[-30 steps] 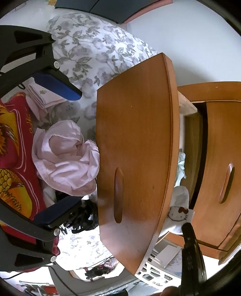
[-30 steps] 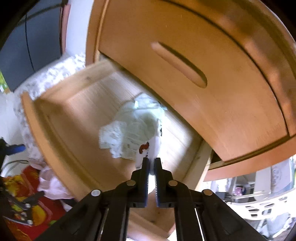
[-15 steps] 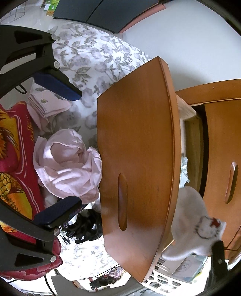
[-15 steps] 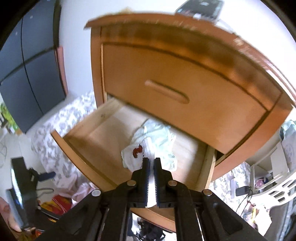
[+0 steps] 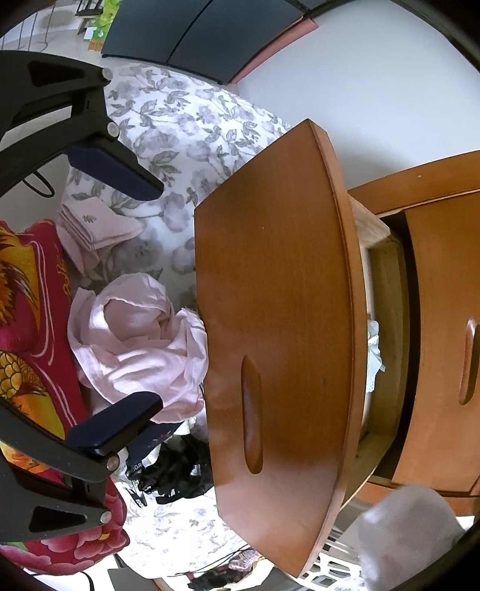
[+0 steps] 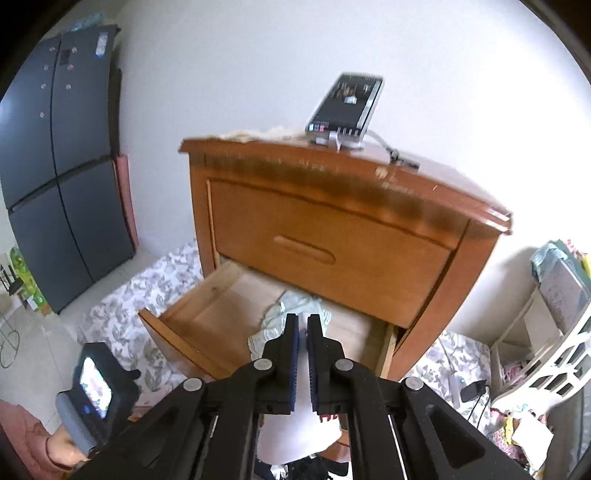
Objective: Organize soft objects
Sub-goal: 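Lift the white sock up out of the drawer with the right tool, then carry the white sock down toward the bed with the right tool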
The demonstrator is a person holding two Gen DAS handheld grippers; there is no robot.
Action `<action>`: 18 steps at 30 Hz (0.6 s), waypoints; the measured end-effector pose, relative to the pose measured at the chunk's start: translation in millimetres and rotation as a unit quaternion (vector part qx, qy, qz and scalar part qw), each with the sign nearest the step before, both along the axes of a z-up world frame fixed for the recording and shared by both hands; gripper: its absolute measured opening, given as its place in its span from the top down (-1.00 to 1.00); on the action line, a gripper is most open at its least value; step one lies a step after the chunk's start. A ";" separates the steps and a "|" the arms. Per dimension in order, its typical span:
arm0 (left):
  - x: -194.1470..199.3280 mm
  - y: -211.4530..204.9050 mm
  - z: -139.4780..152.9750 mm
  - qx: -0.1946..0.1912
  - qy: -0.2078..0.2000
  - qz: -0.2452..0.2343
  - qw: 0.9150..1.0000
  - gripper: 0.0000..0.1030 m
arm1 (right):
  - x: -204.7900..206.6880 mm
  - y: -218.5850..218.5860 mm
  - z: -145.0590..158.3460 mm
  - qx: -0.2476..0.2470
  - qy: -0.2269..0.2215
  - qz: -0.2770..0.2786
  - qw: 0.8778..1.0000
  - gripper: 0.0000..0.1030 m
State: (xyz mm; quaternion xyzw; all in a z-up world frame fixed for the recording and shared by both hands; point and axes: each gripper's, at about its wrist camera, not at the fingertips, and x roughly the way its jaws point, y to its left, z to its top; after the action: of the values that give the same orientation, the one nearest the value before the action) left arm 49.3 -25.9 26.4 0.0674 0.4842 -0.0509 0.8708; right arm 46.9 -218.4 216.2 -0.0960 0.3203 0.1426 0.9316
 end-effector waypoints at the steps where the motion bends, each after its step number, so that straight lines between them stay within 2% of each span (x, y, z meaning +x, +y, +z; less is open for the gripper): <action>1: -0.2 -0.7 0.0 0.003 0.000 0.000 1.000 -1.00 | -5.3 -1.3 2.8 0.002 -0.006 0.002 1.000 0.90; 5: -0.6 -0.4 -0.7 0.005 0.001 -0.001 1.000 -1.00 | -27.7 -3.2 12.6 0.004 -0.023 0.012 1.000 0.90; 10: 0.1 5.9 -1.3 -0.013 0.004 0.007 1.000 -1.00 | -55.0 -2.8 15.0 0.005 -0.033 0.022 0.999 0.90; 18: 1.1 14.0 -2.6 -0.038 0.009 0.021 0.999 -1.00 | -74.6 -0.8 -6.7 0.021 -0.018 0.030 0.999 0.90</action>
State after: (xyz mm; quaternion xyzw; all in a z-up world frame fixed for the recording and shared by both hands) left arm 50.4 -11.9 23.8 0.0236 0.4914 -0.0513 0.8691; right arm -27.7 -219.2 209.5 -0.0886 0.2977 0.1754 0.9342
